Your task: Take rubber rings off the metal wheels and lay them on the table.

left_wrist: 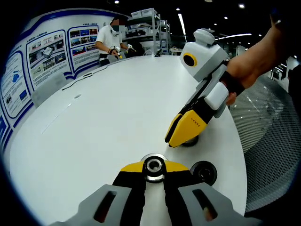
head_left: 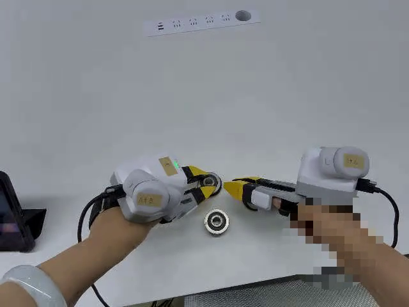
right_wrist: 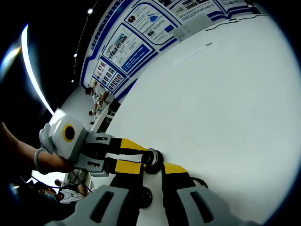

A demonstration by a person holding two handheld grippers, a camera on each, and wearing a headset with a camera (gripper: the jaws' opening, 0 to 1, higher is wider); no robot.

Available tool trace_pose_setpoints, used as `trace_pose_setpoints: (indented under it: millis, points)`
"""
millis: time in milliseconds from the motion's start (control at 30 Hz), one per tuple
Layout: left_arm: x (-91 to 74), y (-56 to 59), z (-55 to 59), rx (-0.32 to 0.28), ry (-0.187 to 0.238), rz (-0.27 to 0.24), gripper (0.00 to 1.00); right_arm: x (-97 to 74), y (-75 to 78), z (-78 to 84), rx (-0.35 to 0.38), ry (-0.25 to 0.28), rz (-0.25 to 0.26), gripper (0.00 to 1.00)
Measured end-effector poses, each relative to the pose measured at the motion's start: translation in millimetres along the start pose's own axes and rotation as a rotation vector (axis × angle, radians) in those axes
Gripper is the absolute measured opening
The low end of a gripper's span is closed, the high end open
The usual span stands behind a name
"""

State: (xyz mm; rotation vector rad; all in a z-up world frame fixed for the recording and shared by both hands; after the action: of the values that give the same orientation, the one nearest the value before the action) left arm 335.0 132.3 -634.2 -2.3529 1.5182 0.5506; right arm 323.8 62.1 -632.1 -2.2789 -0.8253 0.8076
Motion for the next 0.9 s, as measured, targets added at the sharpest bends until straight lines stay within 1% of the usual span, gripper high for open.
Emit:
trace_pose_setpoints:
  millis: [233, 533, 900]
  points:
    - [0.0, -0.2, 0.8, -0.001, 0.006, 0.0, 0.14, 9.0, 1.2, -1.7, 0.022, 0.002, -0.006, 0.18]
    - [-0.4, 0.0, 1.1, -0.014, 0.019, -0.009, 0.14, 24.3, 0.2, 0.0, 0.043, -0.017, -0.021, 0.2]
    - [-0.6, -0.1, 1.4, -0.023, 0.028, -0.014, 0.14, 29.8, 2.3, 3.6, 0.063, -0.034, -0.023, 0.22]
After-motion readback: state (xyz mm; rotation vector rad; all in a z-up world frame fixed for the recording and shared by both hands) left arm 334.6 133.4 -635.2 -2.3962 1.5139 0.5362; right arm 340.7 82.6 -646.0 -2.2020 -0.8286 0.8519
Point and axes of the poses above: the centre of the closed fingertips' face, and the gripper's own axes: x roughly forward along the fingers, y roughly to its right, z roughly out of its underside, the point moved 3 cm from there along -x, roughly backward along the fingers, and after that the axes turned 11 degrees about y, right-handed, at the moved point
